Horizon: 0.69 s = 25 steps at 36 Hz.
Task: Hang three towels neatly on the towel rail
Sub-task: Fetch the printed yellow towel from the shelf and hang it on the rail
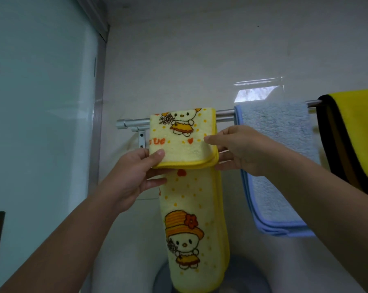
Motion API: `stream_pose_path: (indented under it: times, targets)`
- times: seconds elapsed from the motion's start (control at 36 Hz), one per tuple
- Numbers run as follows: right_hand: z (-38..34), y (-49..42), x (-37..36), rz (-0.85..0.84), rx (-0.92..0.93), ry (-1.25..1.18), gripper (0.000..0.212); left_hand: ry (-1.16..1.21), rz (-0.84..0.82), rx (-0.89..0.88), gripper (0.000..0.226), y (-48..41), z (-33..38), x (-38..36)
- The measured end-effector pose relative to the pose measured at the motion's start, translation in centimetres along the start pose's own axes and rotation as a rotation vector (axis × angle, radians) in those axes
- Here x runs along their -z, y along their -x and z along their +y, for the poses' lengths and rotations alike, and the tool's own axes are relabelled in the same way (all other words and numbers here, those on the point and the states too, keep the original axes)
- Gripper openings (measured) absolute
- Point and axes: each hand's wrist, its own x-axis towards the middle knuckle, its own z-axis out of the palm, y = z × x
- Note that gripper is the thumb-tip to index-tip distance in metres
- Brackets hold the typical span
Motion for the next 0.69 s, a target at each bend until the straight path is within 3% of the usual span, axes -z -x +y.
stream_pose_path:
  times: [0.11, 0.31, 0.44, 0.53, 0.61, 0.69]
  targets:
    - [0.1, 0.2, 0.0, 0.012, -0.033, -0.012, 0.017, 0.015, -0.002, 0.031, 0.005, 0.3, 0.1, 0.0]
    - [0.3, 0.3, 0.0, -0.028, -0.103, -0.072, 0.033, 0.09, -0.051, 0.065, 0.017, 0.9, 0.0, -0.3]
    - [0.6, 0.6, 0.1, -0.051, -0.075, -0.151, 0.025, 0.131, -0.009, 0.083, 0.015, 1.1, -0.3, -0.2]
    - [0.9, 0.9, 0.3, -0.05, -0.049, -0.186, 0.007, 0.136, 0.006, 0.093, 0.013, 1.3, -0.7, -0.1]
    - [1.4, 1.2, 0.4, -0.078, -0.009, -0.18, 0.011, 0.066, 0.002, 0.07, 0.02, 1.5, -1.1, 0.1]
    - [1.9, 1.5, 0.5, -0.214, 0.01, -0.174, 0.014, -0.028, -0.039, 0.024, 0.037, 1.7, -1.4, 0.4]
